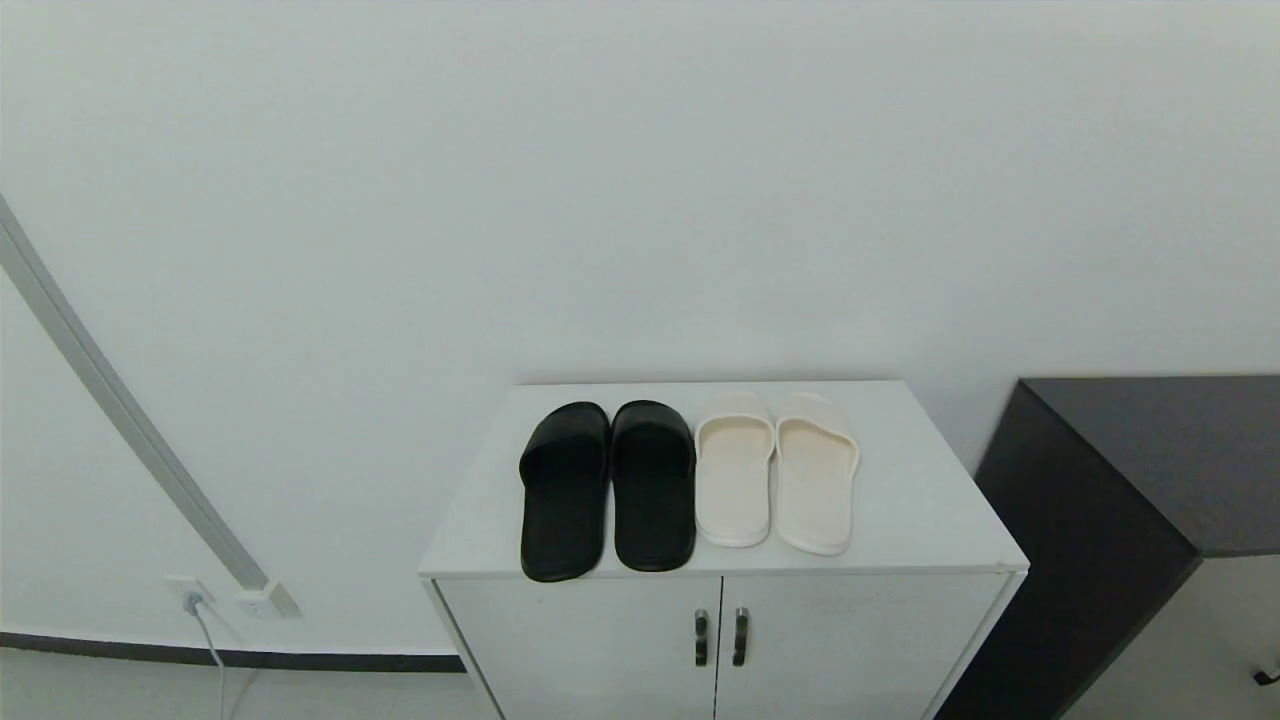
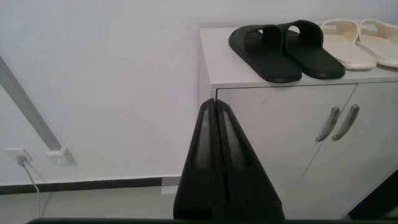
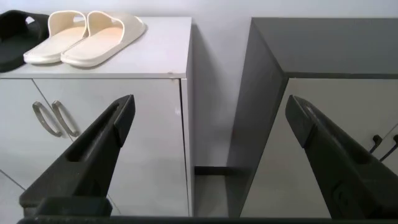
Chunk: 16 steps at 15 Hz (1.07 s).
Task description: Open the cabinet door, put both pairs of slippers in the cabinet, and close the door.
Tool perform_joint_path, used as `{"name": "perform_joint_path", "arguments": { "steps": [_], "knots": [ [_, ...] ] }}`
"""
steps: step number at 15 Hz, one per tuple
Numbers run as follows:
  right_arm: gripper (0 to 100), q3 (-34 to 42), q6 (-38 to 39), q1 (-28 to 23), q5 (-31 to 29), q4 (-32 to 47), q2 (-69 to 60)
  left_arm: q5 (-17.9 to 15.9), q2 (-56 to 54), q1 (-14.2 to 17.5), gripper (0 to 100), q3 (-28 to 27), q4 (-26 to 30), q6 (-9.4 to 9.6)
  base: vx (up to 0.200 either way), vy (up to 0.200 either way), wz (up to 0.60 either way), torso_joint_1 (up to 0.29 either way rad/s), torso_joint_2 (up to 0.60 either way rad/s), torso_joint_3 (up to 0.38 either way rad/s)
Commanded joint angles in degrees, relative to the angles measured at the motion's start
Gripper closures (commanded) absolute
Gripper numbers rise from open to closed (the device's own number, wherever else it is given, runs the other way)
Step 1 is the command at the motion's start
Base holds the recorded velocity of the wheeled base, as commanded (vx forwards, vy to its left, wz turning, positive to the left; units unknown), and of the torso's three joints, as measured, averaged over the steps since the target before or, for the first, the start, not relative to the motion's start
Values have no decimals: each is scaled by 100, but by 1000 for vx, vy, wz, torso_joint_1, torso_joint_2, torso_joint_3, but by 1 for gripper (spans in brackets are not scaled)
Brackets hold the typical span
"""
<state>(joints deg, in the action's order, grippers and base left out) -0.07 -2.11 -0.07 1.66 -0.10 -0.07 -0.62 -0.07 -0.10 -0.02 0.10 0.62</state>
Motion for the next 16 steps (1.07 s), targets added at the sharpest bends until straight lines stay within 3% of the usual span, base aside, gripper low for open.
{"name": "perform_joint_path", "arguments": {
  "steps": [1, 3, 5, 6, 8, 10, 12, 14, 16],
  "knots": [
    [0, -1, -9, -1, 10, -8, 7, 1, 7, 1, 100, -6, -1, -1, 0, 0, 0, 0, 0, 0],
    [0, 7, 0, -1, 10, -52, 7, 1, 7, 1, 100, -6, -1, -1, 0, 0, 0, 0, 0, 0],
    [0, -1135, 448, 95, 63, -25, 297, 1, 7, 1, 100, 2, -1, 8, 0, 0, 0, 0, 0, 0],
    [0, -1584, 624, 236, 89, 493, 658, 1, 7, 1, 100, 2, -1, 17, 0, 0, 0, 0, 0, 0],
    [0, -1671, 536, 271, 731, 924, 1458, 1, 7, 1, 100, 2, -1, 17, 0, 0, 0, 0, 0, 0],
    [0, -1689, 571, 271, 1030, 502, 2530, 1, 7, 1, 100, 2, -1, 26, 0, 0, 0, 0, 0, 0],
    [0, -1715, 598, 447, 1144, -535, 3822, 1, 7, 1, 100, 2, -1, 26, 0, 0, 0, 0, 0, 0],
    [0, -1961, 721, 1053, 942, -1370, 4912, 1, 7, 1, 100, 2, -1, 35, 0, 0, 0, 0, 0, 0],
    [0, -2594, 1283, 2363, -52, -1563, 5782, -8, 7, 1, 100, 2, -1, 52, 0, 0, 0, 0, 0, 0]
  ]
}}
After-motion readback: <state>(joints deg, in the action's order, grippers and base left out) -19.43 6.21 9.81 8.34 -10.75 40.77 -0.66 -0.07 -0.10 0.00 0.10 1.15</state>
